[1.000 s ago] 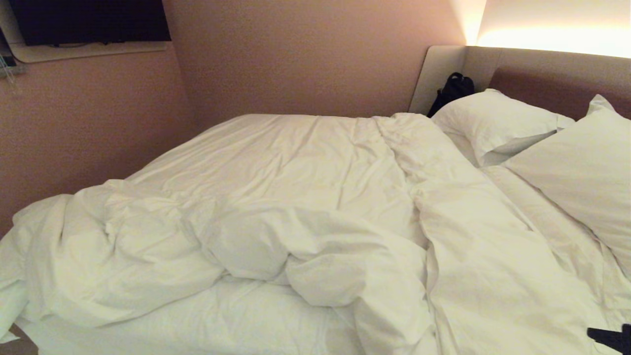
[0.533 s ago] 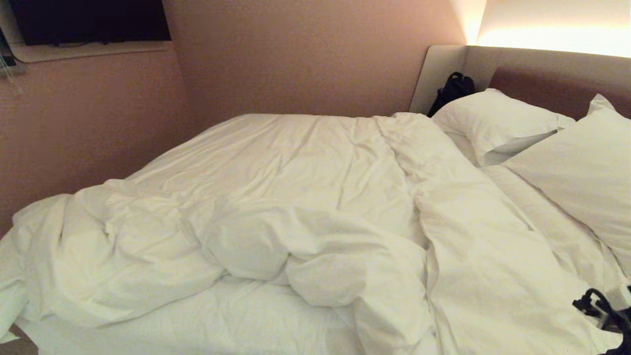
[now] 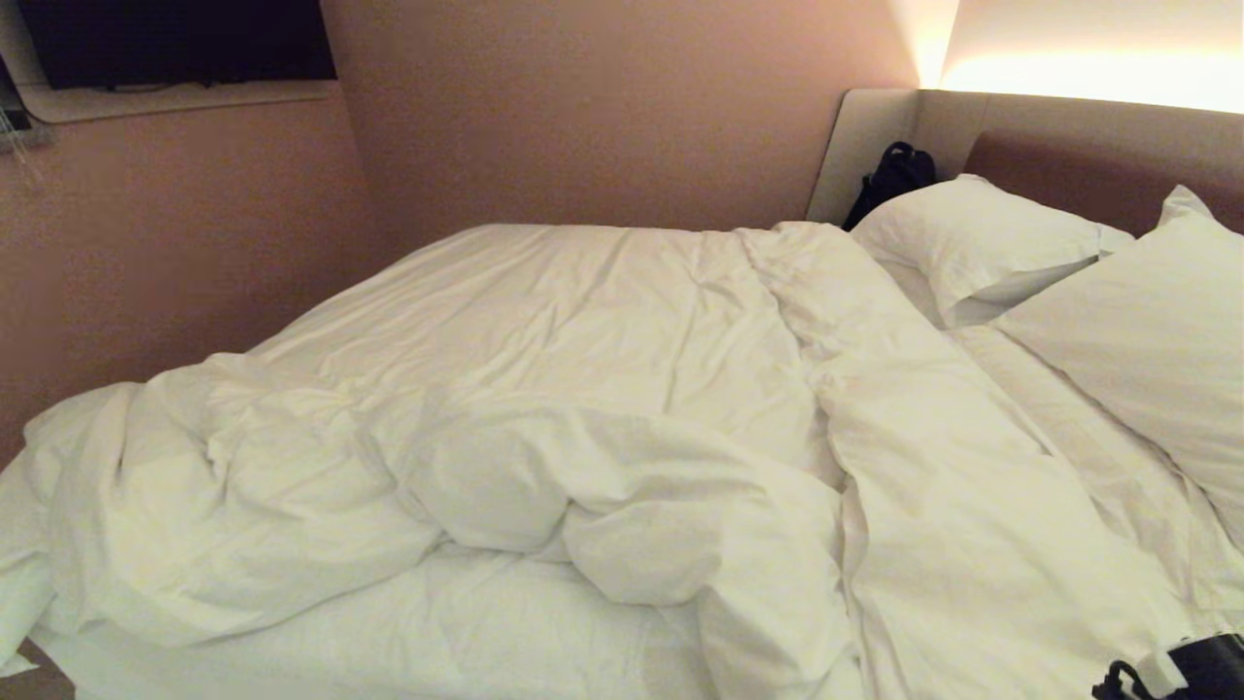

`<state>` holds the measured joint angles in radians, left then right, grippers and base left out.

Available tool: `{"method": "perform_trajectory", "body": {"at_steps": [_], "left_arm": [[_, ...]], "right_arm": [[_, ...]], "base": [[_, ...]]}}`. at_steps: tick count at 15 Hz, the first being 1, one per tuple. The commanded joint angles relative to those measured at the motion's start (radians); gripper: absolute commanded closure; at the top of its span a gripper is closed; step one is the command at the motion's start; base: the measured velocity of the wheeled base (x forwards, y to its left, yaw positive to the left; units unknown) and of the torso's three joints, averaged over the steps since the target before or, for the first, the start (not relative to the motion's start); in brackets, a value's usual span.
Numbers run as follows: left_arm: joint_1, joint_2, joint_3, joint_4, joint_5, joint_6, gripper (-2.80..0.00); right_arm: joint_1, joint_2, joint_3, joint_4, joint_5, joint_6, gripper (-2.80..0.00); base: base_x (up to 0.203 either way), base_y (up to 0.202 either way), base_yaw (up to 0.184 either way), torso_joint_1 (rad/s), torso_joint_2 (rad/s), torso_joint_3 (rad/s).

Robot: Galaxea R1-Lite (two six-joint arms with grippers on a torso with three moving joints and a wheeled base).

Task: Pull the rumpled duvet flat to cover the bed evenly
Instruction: Flatten the corners of the folded blanket

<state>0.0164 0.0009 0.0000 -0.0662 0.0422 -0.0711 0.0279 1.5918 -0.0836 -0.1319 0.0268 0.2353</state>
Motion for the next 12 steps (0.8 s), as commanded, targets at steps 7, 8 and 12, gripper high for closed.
{"method": "perform_trajectory", "body": {"at_steps": [7, 8, 12], "left_arm": [[0.0, 0.001, 0.0, -0.001, 0.001, -0.001, 0.0], [0.0, 0.001, 0.0, -0.001, 0.001, -0.001, 0.0], [0.0, 0.001, 0.0, -0.001, 0.001, -0.001, 0.0]], "right_arm": [[-0.006, 0.414, 0.081, -0.434, -0.016, -0.001, 0.0], [-0.005, 0.439, 0.082, -0.479, -0.027, 0.002, 0.0], [-0.005, 0.433, 0.082, -0.484, -0.03, 0.004, 0.0]], "base": [[0.0, 0.0, 0.0, 0.0, 0.0, 0.0], [0.0, 0.0, 0.0, 0.0, 0.0, 0.0], [0.0, 0.0, 0.0, 0.0, 0.0, 0.0]]}}
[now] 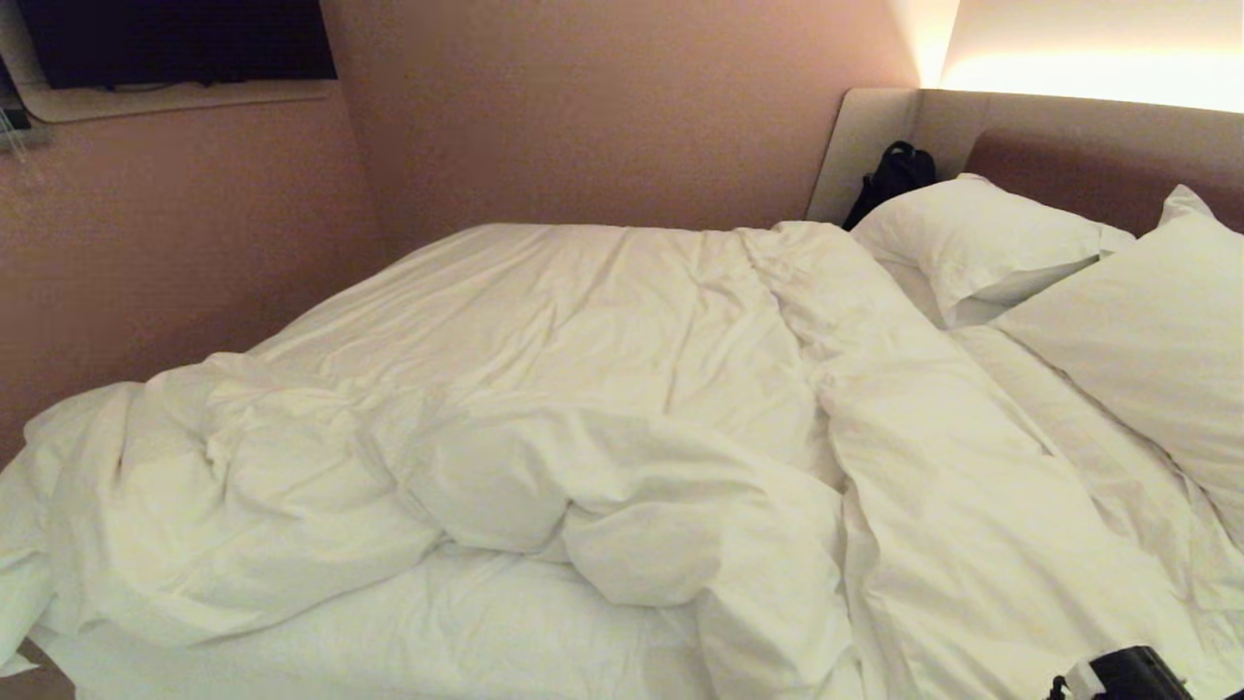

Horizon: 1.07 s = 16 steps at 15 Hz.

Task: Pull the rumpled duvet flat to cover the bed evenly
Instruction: Flatten the corners of the folded blanket

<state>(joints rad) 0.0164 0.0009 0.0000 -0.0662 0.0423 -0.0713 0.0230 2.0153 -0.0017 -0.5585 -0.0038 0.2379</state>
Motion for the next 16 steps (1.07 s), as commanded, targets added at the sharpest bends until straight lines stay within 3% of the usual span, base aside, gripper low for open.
{"method": "perform_trajectory", "body": {"at_steps": [1, 10, 16], "left_arm": [[0.0, 0.001, 0.0, -0.001, 0.001, -0.001, 0.0], [0.0, 0.001, 0.0, -0.001, 0.001, -0.001, 0.0], [0.0, 0.001, 0.0, -0.001, 0.001, -0.001, 0.0]], "right_arm": [[0.002, 0.003, 0.001, -0.057, 0.005, 0.001, 0.0], [0.012, -0.098, 0.002, 0.003, 0.002, -0.027, 0.0], [0.02, -0.462, 0.001, 0.095, 0.028, -0.081, 0.0]], "base": [[0.0, 0.0, 0.0, 0.0, 0.0, 0.0], [0.0, 0.0, 0.0, 0.0, 0.0, 0.0], [0.0, 0.0, 0.0, 0.0, 0.0, 0.0]]}}
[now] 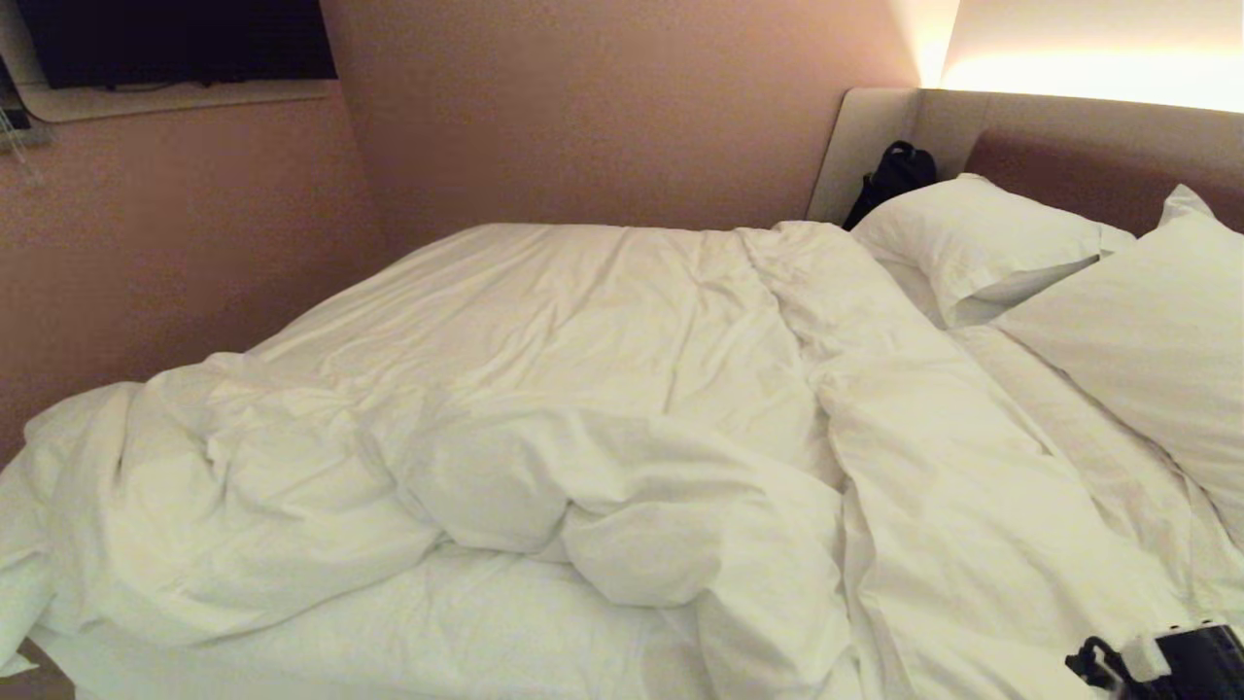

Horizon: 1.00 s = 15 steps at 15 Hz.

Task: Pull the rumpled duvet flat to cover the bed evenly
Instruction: Flatten the corners of the folded blanket

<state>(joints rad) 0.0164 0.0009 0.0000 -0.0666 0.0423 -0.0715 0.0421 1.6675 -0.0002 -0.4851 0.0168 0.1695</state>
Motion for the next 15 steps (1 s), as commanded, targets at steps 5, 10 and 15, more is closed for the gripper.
{"method": "perform_trajectory", "body": {"at_steps": [5, 10, 15], "left_arm": [[0.0, 0.001, 0.0, -0.001, 0.001, -0.001, 0.0], [0.0, 0.001, 0.0, 0.0, 0.001, -0.001, 0.0], [0.0, 0.001, 0.0, -0.001, 0.001, -0.001, 0.0]], "right_arm": [[0.009, -0.491, -0.041, 0.14, 0.042, -0.055, 0.0], [0.049, -0.796, -0.242, 0.424, 0.154, -0.056, 0.0], [0.079, -0.791, -0.369, 0.505, 0.296, -0.055, 0.0]], "base": [[0.0, 0.0, 0.0, 0.0, 0.0, 0.0], [0.0, 0.0, 0.0, 0.0, 0.0, 0.0], [0.0, 0.0, 0.0, 0.0, 0.0, 0.0]]}}
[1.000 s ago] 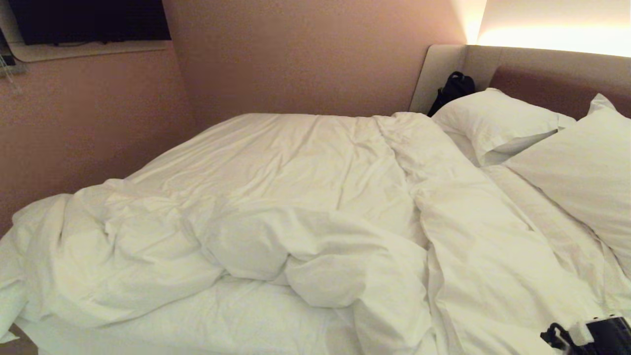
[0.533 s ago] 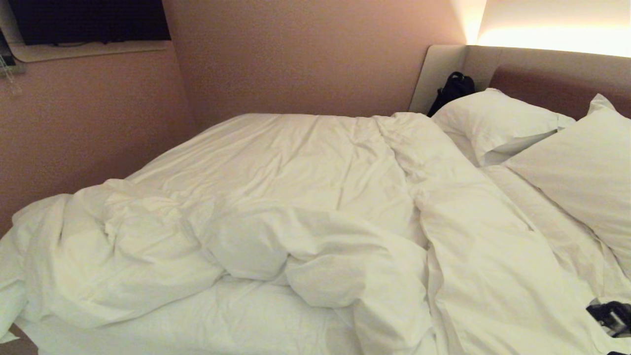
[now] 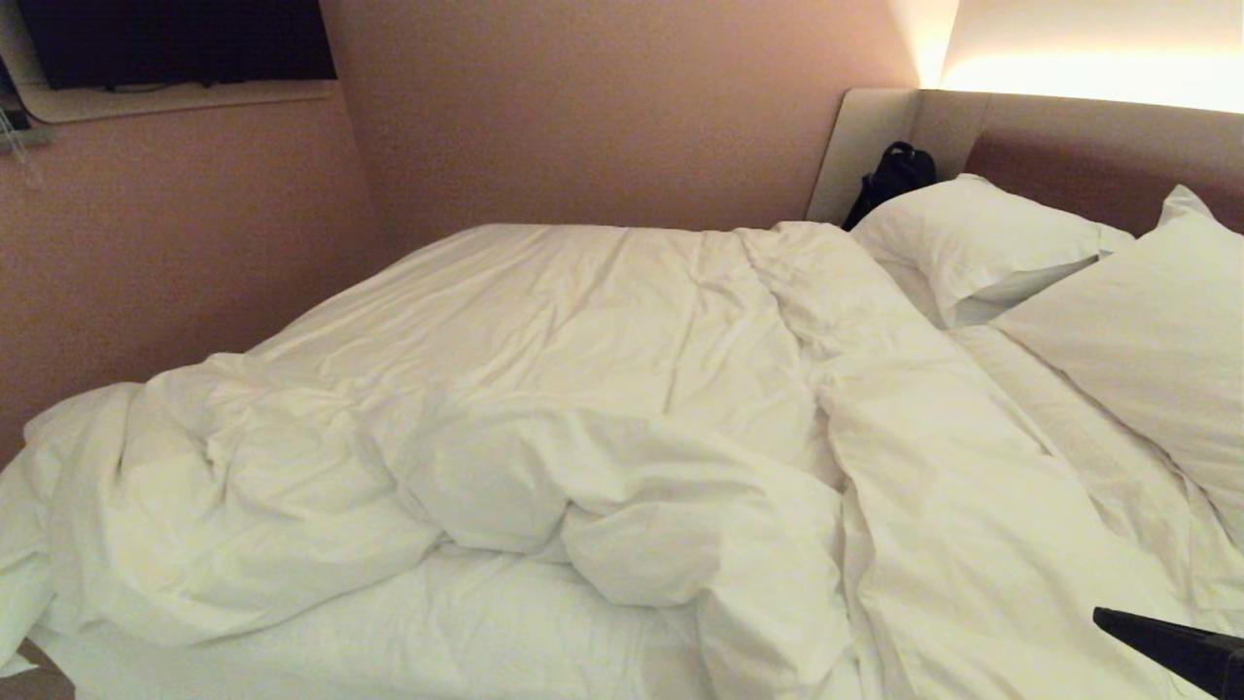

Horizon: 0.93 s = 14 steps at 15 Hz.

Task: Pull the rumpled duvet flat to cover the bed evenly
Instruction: Flatten the corners of the folded blanket

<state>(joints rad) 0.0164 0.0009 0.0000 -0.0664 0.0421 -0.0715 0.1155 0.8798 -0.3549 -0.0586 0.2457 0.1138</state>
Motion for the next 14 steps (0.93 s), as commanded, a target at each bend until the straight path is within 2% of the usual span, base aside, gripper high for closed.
{"method": "perform_trajectory", "body": {"at_steps": [1, 5, 11, 12, 14], "left_arm": [[0.0, 0.001, 0.0, 0.0, 0.001, -0.001, 0.0], [0.0, 0.001, 0.0, -0.001, 0.001, -0.001, 0.0], [0.0, 0.001, 0.0, -0.001, 0.001, -0.001, 0.0], [0.0, 0.001, 0.0, -0.001, 0.001, -0.001, 0.0], [0.0, 0.001, 0.0, -0.001, 0.001, -0.001, 0.0]], "right_arm": [[0.025, 0.012, -0.03, 0.079, 0.081, 0.001, 0.0], [0.118, 0.097, -0.09, 0.069, 0.09, 0.033, 0.0], [0.152, -0.014, -0.122, 0.075, 0.062, 0.107, 0.0], [0.152, -0.047, -0.131, 0.077, 0.0, 0.112, 0.0], [0.152, -0.104, -0.145, 0.076, -0.173, 0.112, 0.0]], "base": [[0.0, 0.0, 0.0, 0.0, 0.0, 0.0], [0.0, 0.0, 0.0, 0.0, 0.0, 0.0], [0.0, 0.0, 0.0, 0.0, 0.0, 0.0], [0.0, 0.0, 0.0, 0.0, 0.0, 0.0], [0.0, 0.0, 0.0, 0.0, 0.0, 0.0]]}}
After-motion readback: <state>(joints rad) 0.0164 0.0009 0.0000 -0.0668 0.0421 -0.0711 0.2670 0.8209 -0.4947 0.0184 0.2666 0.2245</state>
